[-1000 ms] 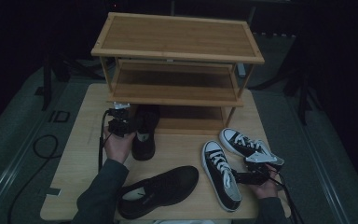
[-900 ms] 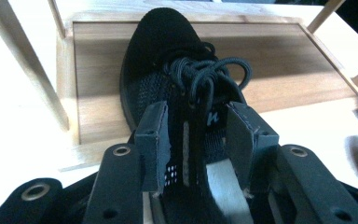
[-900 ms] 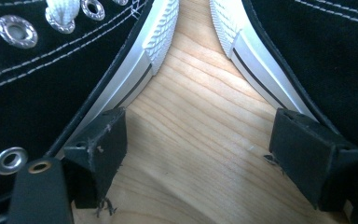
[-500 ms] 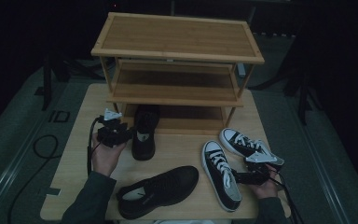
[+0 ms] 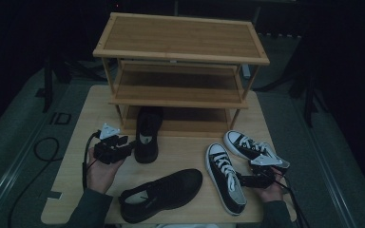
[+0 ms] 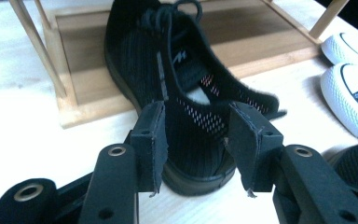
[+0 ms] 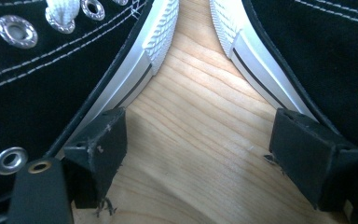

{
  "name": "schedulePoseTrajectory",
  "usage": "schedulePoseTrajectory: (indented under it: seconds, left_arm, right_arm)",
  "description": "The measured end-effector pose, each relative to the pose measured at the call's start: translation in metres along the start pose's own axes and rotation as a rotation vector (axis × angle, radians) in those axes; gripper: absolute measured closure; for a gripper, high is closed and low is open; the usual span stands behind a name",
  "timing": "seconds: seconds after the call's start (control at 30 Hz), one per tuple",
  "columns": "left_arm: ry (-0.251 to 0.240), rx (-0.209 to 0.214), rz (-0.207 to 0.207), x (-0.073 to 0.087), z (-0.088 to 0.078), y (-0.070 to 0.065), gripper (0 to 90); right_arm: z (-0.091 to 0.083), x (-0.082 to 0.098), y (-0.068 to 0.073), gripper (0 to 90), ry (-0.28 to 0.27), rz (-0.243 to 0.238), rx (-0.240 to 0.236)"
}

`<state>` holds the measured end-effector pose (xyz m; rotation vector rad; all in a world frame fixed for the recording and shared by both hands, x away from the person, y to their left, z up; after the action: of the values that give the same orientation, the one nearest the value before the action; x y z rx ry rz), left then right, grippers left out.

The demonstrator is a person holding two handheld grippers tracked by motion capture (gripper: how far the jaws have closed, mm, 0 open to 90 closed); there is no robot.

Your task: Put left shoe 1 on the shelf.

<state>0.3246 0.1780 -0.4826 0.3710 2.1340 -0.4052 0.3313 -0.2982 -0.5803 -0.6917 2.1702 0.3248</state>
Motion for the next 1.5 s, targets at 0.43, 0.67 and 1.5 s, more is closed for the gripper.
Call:
schedulePoseTrajectory:
  seconds: [0.43,0.67,1.5]
  left_arm:
    - [0.133,0.044,0.115,0.029,0.02,-0.016,82.8]
    - [0.186,0.056,0.122,0.041,0.031,-0.019,90.0]
    - [0.248,0.039,0.132,0.051,0.051,-0.026,89.9]
  right_arm:
    - [0.0,0.0,0.0,18.8,0.0,0.0,0.0]
    - [0.0,0.0,0.0,18.8,0.0,0.0,0.0]
    - [0.0,0.0,0.0,18.8,0.0,-0.001,0.0]
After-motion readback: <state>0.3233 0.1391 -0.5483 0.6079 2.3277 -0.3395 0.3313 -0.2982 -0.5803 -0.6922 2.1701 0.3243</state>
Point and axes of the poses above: each handheld gripper's, and its own axes: z roughly forward along the jaws, x roughly out of its underside, y roughly to its left, the point moved 3 cm from there along z, roughly forward along the jaws, and after that the axes turned 4 degrees about -y, right-handed, at the moved point
